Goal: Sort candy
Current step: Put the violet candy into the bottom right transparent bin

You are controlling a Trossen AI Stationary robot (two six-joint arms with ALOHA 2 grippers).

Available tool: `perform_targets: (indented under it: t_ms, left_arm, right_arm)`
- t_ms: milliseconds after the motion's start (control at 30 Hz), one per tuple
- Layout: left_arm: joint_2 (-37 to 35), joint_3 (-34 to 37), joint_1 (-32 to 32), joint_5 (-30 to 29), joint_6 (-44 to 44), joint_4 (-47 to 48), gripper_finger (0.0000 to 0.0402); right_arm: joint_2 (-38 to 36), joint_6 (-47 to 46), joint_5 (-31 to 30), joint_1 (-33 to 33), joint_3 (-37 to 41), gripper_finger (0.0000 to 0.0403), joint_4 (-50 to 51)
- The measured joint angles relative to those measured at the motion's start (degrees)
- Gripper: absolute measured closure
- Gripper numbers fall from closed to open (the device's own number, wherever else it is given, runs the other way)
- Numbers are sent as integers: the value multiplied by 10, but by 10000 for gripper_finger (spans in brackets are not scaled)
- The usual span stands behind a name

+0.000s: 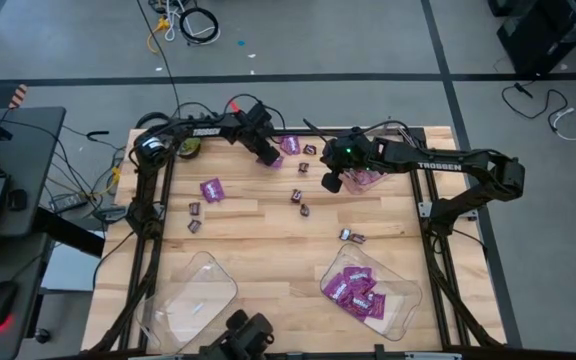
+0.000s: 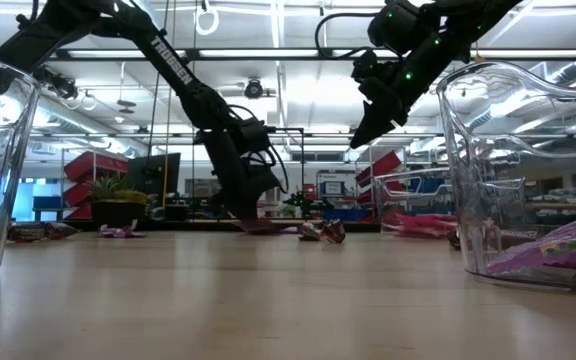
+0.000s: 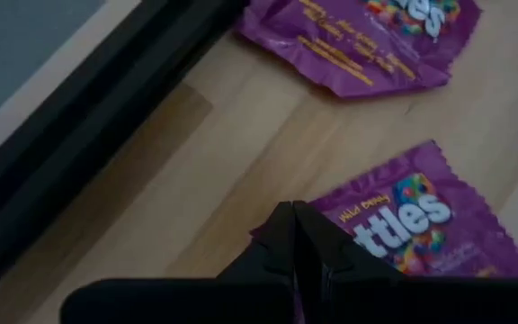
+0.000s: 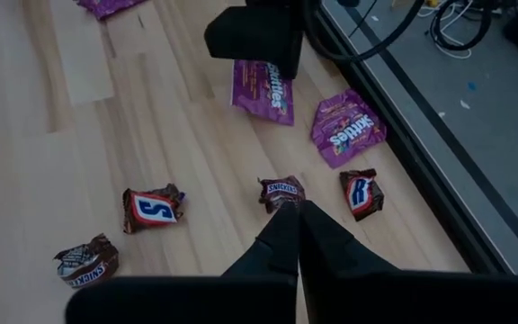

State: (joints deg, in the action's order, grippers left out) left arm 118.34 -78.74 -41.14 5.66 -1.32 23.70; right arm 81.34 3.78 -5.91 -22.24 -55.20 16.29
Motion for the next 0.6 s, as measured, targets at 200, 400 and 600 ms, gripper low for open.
perform_targets:
  t_ms: [200, 400, 600]
  left_arm:
    - [-6, 0, 36, -14, 26, 46, 401]
    - [-10, -1, 89, -29, 50, 100, 401]
    - [-37, 5, 146, -29, 58, 117, 401]
  right_arm:
    - [0, 5, 0, 0, 0, 403, 2]
    - [0, 5, 0, 5, 0, 403, 17]
    - [0, 3, 0, 24, 0, 403, 37]
